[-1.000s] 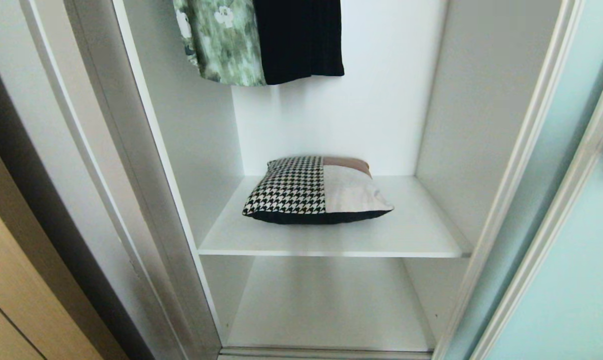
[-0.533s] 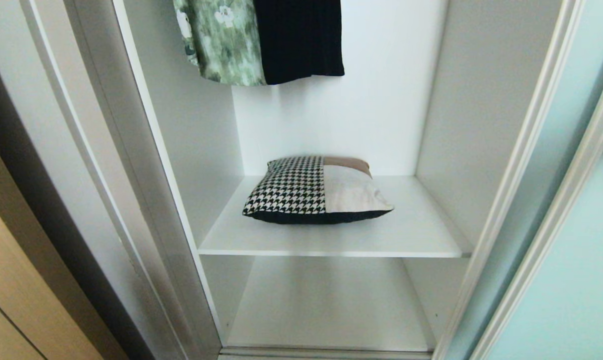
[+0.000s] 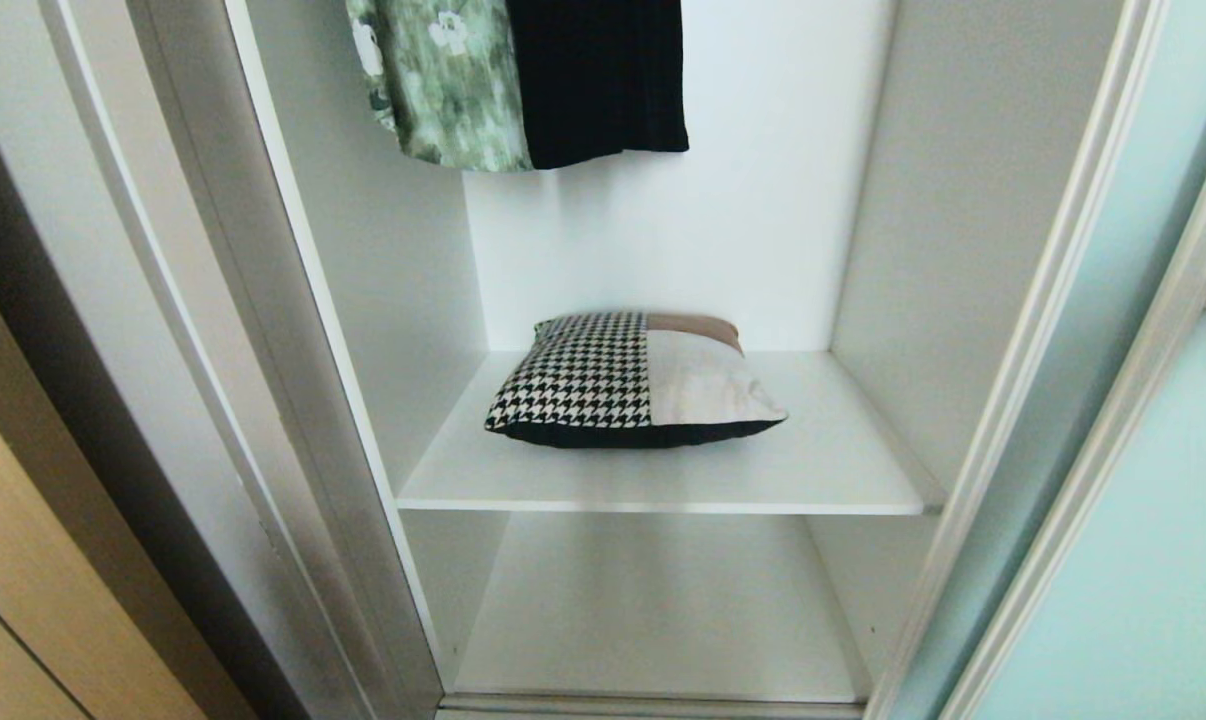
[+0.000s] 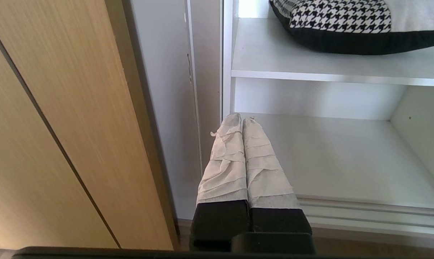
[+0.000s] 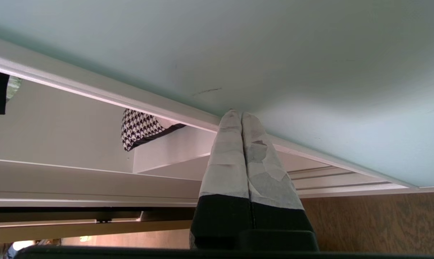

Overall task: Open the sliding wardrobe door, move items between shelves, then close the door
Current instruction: Close the door

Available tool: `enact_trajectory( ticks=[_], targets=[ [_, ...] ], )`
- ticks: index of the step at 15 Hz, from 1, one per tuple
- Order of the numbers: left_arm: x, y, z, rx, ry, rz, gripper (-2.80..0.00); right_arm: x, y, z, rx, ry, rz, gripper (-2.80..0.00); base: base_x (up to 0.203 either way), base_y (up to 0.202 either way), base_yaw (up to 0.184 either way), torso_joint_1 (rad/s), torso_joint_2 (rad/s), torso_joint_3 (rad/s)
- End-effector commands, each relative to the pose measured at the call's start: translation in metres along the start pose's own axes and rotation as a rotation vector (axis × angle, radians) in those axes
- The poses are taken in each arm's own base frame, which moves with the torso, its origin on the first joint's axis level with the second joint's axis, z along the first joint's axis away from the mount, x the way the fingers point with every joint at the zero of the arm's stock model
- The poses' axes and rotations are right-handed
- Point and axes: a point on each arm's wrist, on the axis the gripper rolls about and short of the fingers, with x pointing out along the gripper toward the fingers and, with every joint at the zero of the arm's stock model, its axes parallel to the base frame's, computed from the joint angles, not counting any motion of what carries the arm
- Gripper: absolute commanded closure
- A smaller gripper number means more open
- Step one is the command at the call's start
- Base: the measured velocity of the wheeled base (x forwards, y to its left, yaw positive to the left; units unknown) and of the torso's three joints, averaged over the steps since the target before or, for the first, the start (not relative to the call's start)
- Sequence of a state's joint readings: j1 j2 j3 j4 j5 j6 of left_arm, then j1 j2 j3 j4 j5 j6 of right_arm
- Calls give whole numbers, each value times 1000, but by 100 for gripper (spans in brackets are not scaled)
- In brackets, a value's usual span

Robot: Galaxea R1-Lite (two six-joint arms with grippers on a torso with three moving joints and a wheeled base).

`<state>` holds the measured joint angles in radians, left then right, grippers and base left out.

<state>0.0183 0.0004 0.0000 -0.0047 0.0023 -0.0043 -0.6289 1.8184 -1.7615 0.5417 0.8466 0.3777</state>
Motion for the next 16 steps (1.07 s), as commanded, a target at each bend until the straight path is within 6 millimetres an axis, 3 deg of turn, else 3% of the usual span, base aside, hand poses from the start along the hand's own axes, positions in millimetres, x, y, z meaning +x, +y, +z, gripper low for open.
enact_trajectory(
  ticks=[1,9,16],
  targets=[
    [0,0,0,0,1,1,0,8,-4,0,10,16,0,0,0,0,0,0,0,0],
    [0,0,0,0,1,1,0,18,11,-5,-18,46,30,0,0,0,0,0,0,0],
    [0,0,0,0,1,1,0,19,53,-31,-77,108,102,0,0,0,0,0,0,0]
  ],
)
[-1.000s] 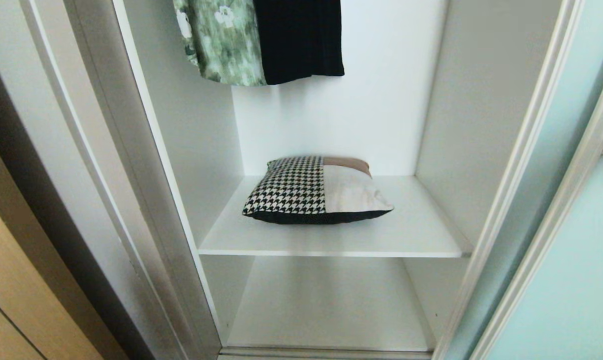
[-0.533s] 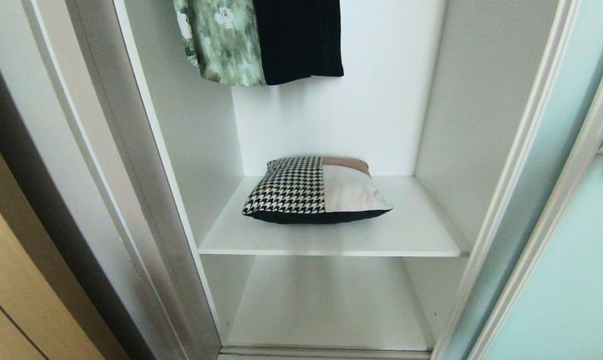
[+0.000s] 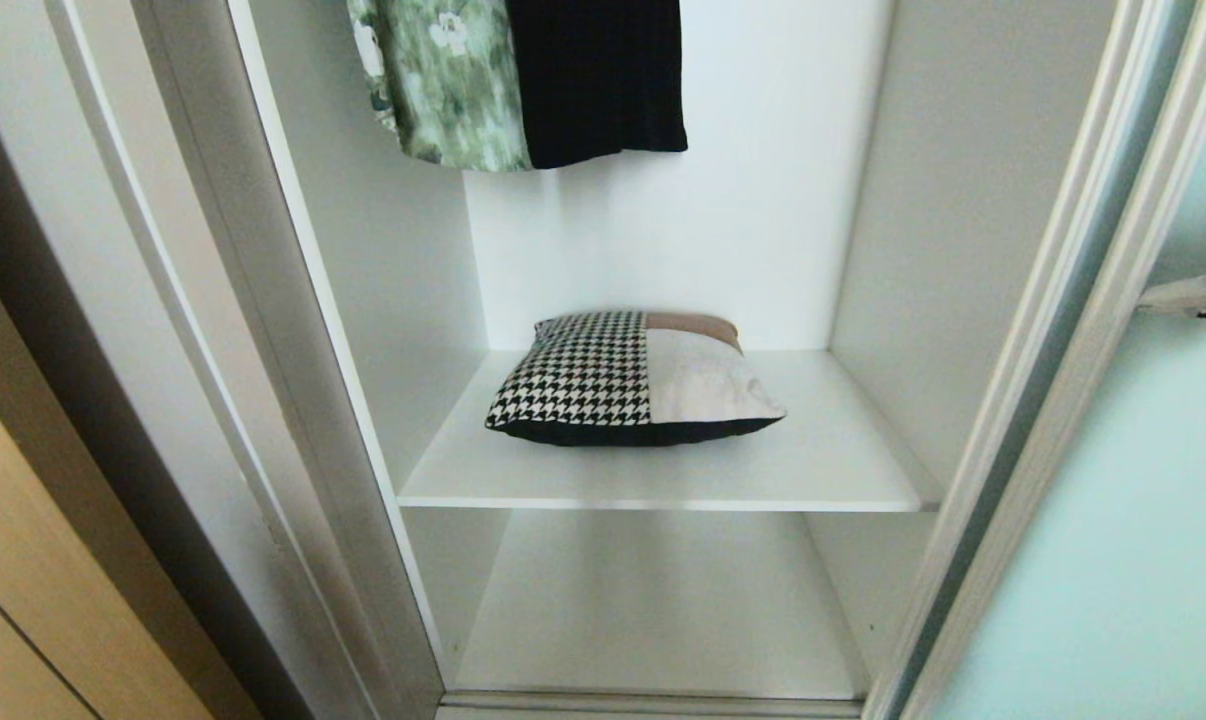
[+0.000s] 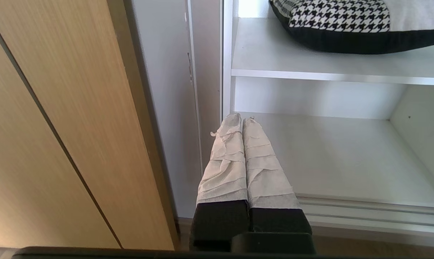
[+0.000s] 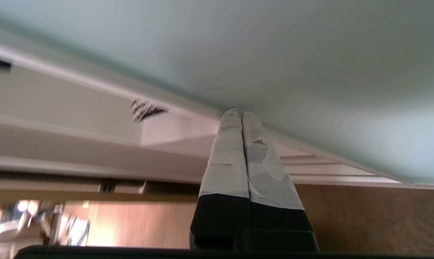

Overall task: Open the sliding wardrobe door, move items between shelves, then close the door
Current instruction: Close the door

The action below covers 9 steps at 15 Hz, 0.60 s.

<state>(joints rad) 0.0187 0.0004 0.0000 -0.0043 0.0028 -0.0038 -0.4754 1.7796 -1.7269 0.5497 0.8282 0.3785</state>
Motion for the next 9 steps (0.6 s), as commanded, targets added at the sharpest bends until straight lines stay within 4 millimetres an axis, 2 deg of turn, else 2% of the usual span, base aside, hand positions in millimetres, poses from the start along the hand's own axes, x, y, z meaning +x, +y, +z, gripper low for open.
enact_trajectory(
  ticks=[1,5,9],
  targets=[
    [0,0,0,-1,1,0,0,-3,25,-13,-37,22,38,0,0,0,0,0,0,0],
    [0,0,0,-1,1,2,0,9,64,-43,-107,97,84,0,0,0,0,0,0,0],
    [0,0,0,-1,1,0,0,21,103,-81,-188,196,143,0,0,0,0,0,0,0]
  ],
)
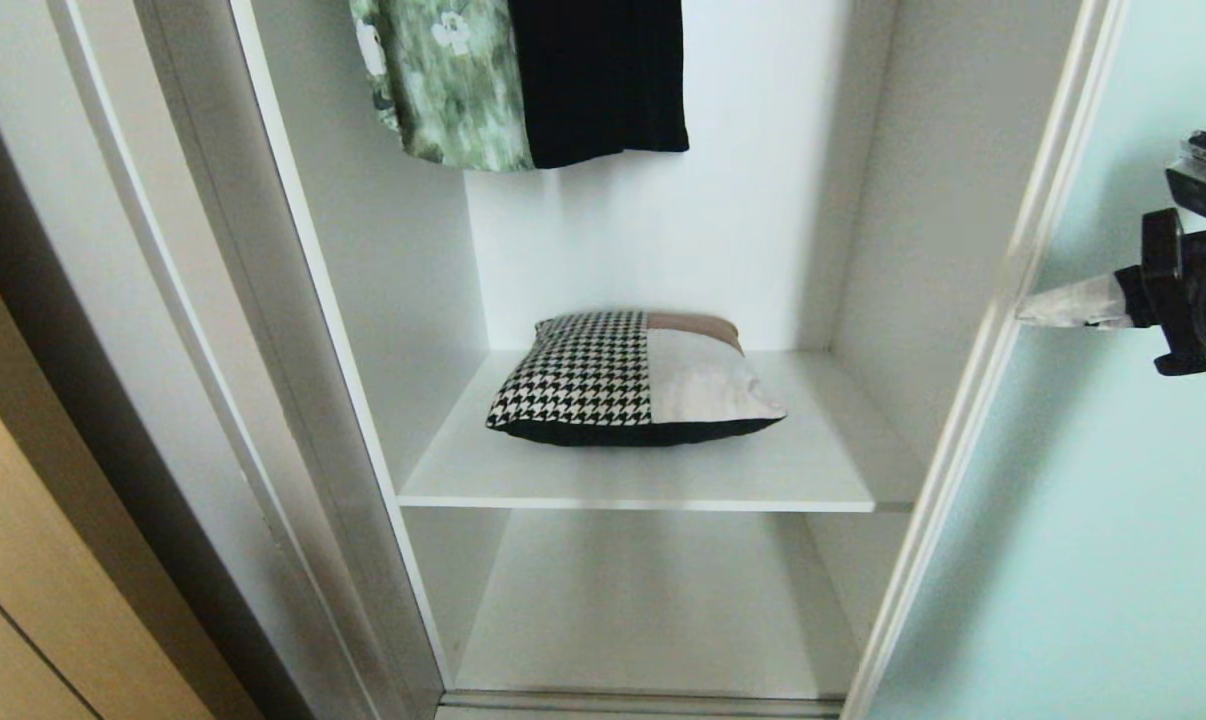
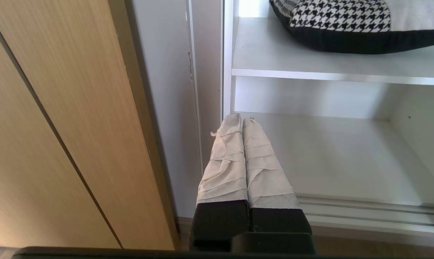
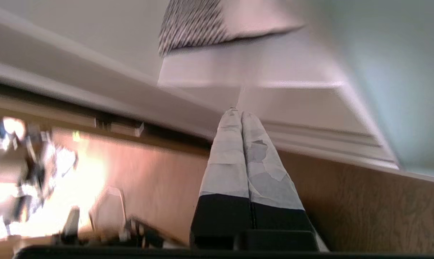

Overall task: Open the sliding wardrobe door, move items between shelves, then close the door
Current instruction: Close the door

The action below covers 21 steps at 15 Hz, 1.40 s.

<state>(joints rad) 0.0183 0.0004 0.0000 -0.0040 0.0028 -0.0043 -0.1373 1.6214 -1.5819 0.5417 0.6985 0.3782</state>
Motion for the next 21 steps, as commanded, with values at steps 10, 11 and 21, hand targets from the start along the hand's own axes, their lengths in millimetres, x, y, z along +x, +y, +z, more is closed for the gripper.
enact_trajectory(
  ticks=[10,11,21],
  targets=[
    [0,0,0,0,1,1,0,-37,60,-40,-47,-109,-3,0,0,0,0,0,0,0],
    [0,0,0,0,1,1,0,-32,57,-39,-37,-97,-10,0,0,0,0,0,0,0],
    [0,0,0,0,2,1,0,26,48,-20,160,-67,-83,0,0,0,0,0,0,0]
  ],
)
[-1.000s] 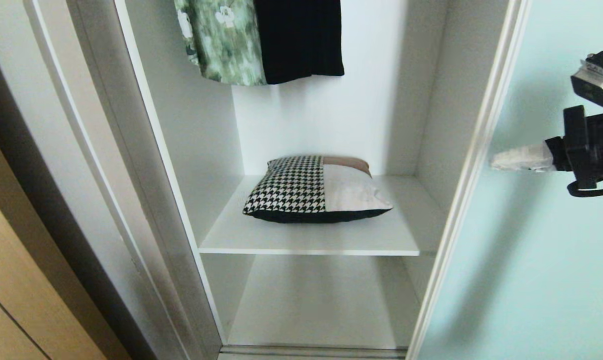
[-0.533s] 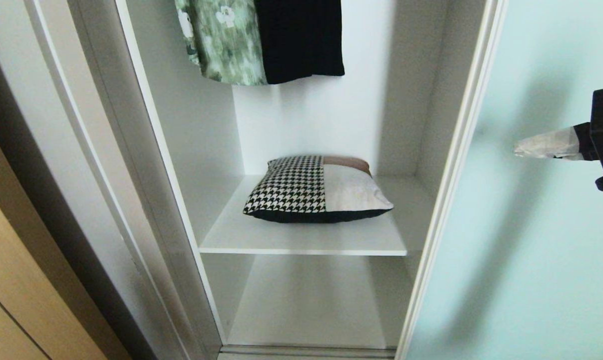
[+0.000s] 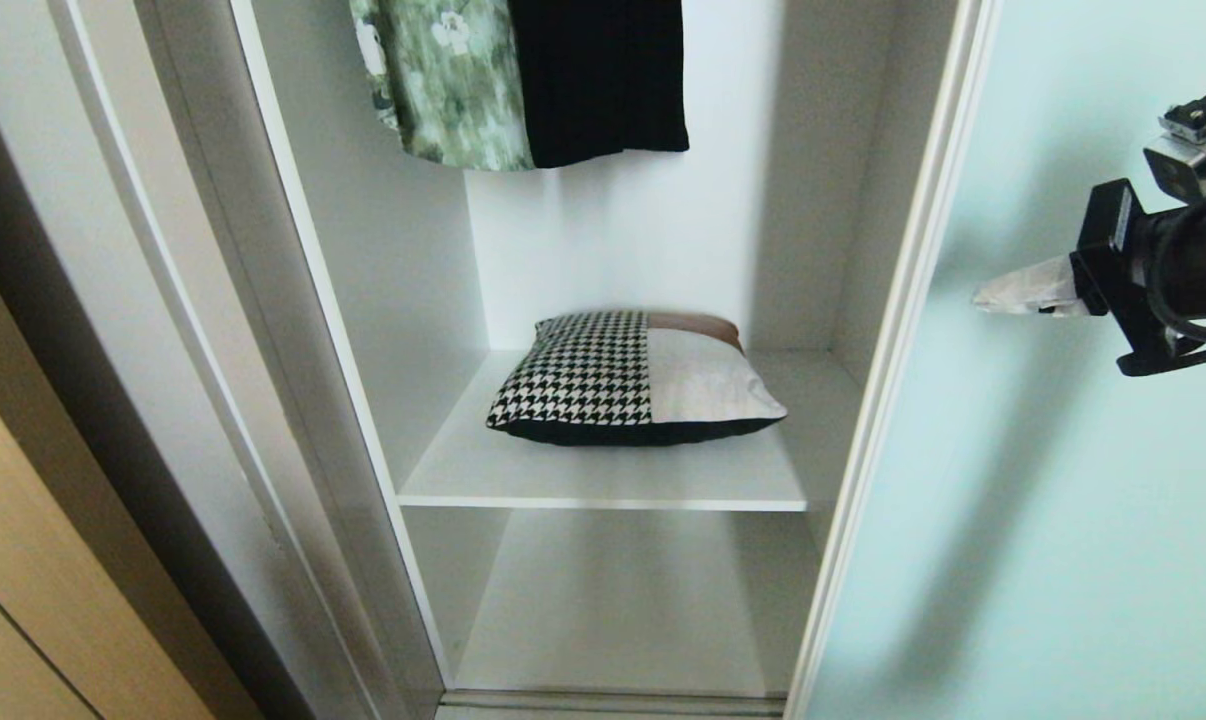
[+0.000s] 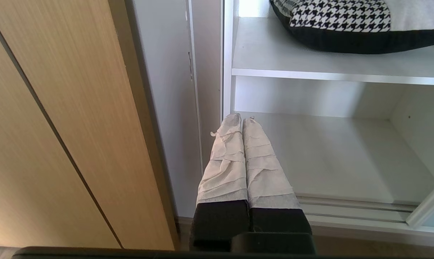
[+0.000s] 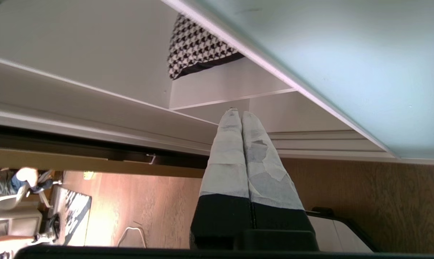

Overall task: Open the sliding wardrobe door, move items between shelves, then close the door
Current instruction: Close the door

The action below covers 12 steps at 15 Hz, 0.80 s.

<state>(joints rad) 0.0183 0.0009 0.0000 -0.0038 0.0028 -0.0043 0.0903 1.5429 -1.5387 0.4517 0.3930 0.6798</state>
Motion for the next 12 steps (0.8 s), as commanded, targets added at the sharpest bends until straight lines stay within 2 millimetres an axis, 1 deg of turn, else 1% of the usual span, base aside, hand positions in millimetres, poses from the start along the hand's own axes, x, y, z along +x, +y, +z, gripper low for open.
enact_trajectory(
  ticks=[1,4,7,10,12],
  targets=[
    [0,0,0,0,0,1,0,22,-7,4,24,31,-26,0,0,0,0,0,0,0],
    [0,0,0,0,0,1,0,35,-9,11,83,12,-59,0,0,0,0,0,0,0],
    [0,0,0,0,0,0,0,48,-11,12,93,29,-70,0,0,0,0,0,0,0],
    [0,0,0,0,-1,2,0,62,-12,14,123,-4,-124,0,0,0,0,0,0,0],
    [0,0,0,0,0,2,0,65,-10,16,124,-13,-126,0,0,0,0,0,0,0]
  ],
)
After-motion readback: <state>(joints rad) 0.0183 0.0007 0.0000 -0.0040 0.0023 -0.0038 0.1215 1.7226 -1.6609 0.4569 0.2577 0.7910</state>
